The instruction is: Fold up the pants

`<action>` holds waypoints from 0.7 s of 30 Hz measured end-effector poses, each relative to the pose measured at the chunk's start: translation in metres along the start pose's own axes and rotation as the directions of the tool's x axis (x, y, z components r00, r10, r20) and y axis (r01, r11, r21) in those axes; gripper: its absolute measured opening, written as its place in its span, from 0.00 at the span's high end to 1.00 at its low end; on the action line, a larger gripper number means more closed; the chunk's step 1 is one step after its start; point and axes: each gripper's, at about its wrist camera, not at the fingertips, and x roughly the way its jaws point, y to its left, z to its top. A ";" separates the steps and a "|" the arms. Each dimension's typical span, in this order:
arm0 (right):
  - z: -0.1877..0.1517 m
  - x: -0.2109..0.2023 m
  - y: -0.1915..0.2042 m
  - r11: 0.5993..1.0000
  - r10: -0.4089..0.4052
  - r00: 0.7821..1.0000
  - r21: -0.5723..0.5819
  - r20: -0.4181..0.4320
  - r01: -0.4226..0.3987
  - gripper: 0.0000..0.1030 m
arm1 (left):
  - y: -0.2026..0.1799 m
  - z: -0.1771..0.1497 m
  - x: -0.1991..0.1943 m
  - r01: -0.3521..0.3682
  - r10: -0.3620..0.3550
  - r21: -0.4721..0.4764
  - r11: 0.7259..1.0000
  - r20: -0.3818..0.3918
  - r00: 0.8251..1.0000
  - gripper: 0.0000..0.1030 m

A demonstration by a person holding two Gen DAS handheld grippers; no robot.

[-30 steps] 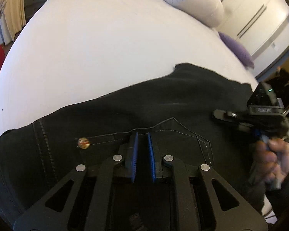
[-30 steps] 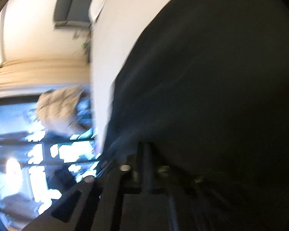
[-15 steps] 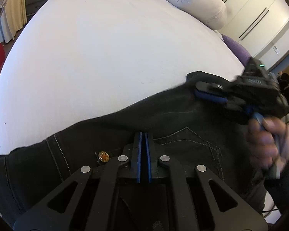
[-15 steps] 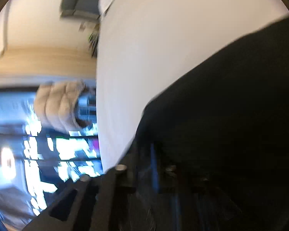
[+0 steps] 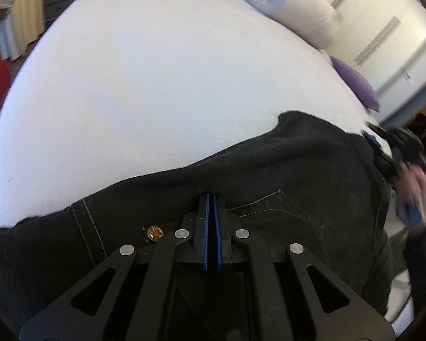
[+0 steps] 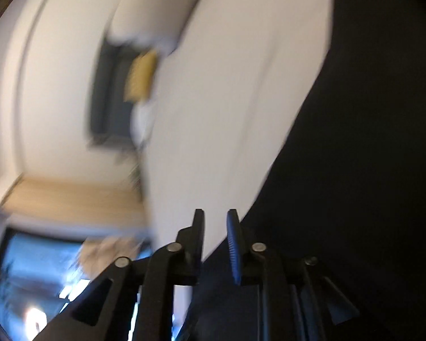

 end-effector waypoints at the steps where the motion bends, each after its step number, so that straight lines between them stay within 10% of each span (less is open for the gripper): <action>1: -0.024 0.006 0.005 0.999 0.044 0.996 -0.018 -0.080 -0.046 0.65 | -0.008 0.001 -0.006 -0.014 0.014 -0.016 1.000 0.007 1.000 0.94; 4: -0.071 0.016 -0.003 0.995 0.001 0.968 -0.099 -0.252 -0.027 0.62 | -0.056 0.001 -0.024 0.072 -0.073 0.036 0.997 0.049 0.996 0.94; 6: -0.075 0.018 -0.027 0.997 -0.023 0.967 -0.072 -0.256 0.004 1.00 | -0.093 -0.002 -0.019 0.088 -0.092 0.127 0.988 0.026 0.995 0.94; 7: -0.068 0.013 -0.044 1.000 -0.012 0.970 -0.015 -0.245 0.009 1.00 | -0.110 -0.005 -0.011 0.083 -0.086 0.173 0.981 0.006 0.996 0.94; 13: 0.005 -0.063 -0.074 0.999 -0.005 0.999 0.053 0.050 0.003 1.00 | -0.112 -0.028 0.050 0.101 -0.092 0.115 0.988 -0.088 0.992 0.94; 21: 0.104 -0.172 -0.127 0.990 -0.118 0.938 0.110 0.326 0.086 1.00 | -0.108 -0.036 0.064 0.132 -0.124 0.097 0.986 -0.082 0.989 0.94</action>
